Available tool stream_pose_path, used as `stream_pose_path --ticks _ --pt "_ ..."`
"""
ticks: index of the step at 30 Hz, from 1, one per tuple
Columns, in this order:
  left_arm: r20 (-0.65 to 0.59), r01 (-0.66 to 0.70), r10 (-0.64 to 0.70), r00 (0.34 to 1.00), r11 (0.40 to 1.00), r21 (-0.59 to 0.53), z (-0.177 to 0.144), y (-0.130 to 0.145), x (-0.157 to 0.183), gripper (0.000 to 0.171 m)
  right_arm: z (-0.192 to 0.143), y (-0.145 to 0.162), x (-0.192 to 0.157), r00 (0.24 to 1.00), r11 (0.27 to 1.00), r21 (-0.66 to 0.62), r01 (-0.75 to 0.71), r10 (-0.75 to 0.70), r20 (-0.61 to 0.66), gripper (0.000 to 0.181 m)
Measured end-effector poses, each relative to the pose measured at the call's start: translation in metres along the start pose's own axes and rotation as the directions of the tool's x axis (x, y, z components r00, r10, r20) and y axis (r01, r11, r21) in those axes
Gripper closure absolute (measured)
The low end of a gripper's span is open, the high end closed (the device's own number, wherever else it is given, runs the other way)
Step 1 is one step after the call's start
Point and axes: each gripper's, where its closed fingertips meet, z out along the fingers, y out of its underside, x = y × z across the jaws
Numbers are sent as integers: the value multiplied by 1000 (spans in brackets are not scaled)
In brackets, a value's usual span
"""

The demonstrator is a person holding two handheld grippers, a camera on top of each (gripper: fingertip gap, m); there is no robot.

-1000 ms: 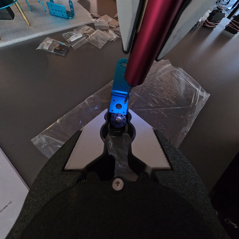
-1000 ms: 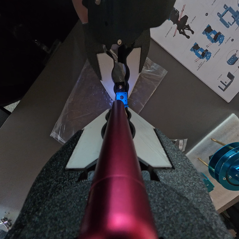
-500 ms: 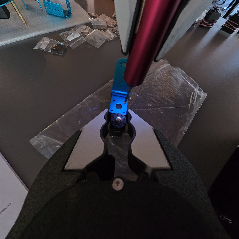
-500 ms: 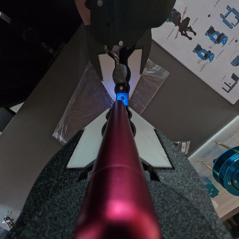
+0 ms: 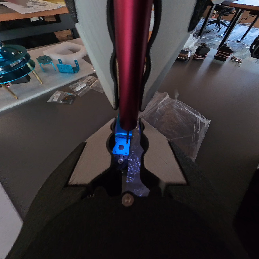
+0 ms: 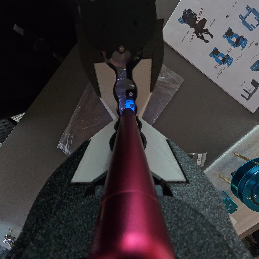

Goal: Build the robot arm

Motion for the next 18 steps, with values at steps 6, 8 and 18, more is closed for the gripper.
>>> stream_pose_path --ticks 6,8,18 --pt "2 7 -7 1000 1000 1 3 -1 -2 153 -1 1 3 999 1000 -27 15 -16 -41 156" --pt "-1 9 -9 1000 1000 4 2 -1 -3 153 -1 -1 3 999 1000 -23 17 -18 -44 156" --pt "-15 -1 1 1000 1000 -2 2 0 -2 153 -1 -2 0 999 999 5 35 -35 -36 160"
